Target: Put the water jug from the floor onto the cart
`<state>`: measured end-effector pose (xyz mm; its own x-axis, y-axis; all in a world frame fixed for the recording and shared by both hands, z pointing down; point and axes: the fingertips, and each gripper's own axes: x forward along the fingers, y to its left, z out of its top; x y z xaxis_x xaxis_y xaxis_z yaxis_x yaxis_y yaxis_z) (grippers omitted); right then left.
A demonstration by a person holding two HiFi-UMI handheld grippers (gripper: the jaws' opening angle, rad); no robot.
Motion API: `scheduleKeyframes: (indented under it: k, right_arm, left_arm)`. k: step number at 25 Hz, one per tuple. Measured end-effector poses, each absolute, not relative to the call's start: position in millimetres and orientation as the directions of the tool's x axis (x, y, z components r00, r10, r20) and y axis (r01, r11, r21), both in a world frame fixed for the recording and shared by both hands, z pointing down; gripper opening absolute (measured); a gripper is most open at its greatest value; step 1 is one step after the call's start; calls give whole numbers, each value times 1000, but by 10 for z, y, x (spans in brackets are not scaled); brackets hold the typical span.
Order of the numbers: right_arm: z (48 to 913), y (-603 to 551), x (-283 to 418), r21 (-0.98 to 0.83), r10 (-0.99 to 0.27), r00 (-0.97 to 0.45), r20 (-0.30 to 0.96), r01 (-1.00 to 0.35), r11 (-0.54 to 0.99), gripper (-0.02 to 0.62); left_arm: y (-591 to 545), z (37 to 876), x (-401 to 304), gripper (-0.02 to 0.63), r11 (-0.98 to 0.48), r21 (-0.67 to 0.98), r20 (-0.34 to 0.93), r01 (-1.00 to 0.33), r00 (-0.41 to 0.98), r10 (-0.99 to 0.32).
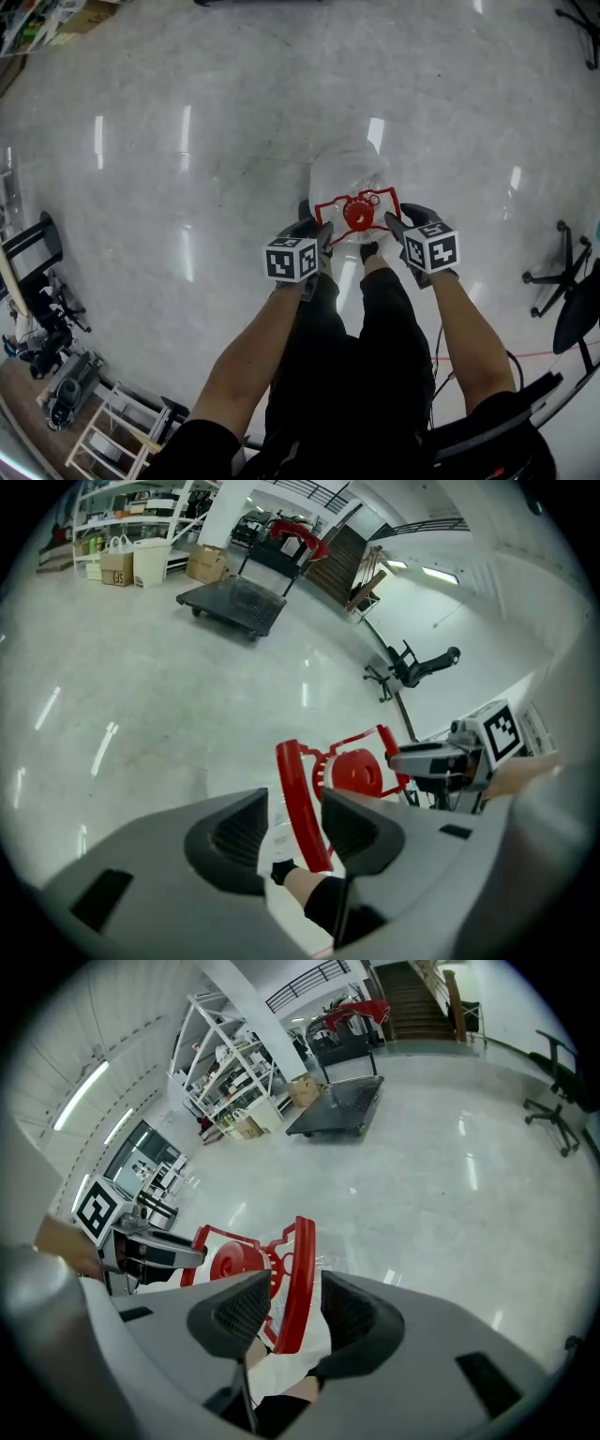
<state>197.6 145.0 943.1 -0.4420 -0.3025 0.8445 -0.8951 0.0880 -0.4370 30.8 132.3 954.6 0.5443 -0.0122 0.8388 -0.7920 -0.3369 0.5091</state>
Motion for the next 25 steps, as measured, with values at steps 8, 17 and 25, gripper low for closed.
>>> scheduleKeyframes:
  k: [8,17,25]
  right_arm:
    - [9399,1561,1993,-450,-306,-440,844,-892,40,81]
    - [8946,1294,1846,-477,-343,-456,821,-878,26,83]
    - [7515,957,1853,-503,-419,-470,777,-863,35,83]
  left_arm:
    - [1420,9619,396,100,-308,537,829,-786,558,20]
    - [1081,9169,443,77,-269,586,786,-764,617,-40]
    - [691,7700,442,77,-323,665,685,-674,722,-97]
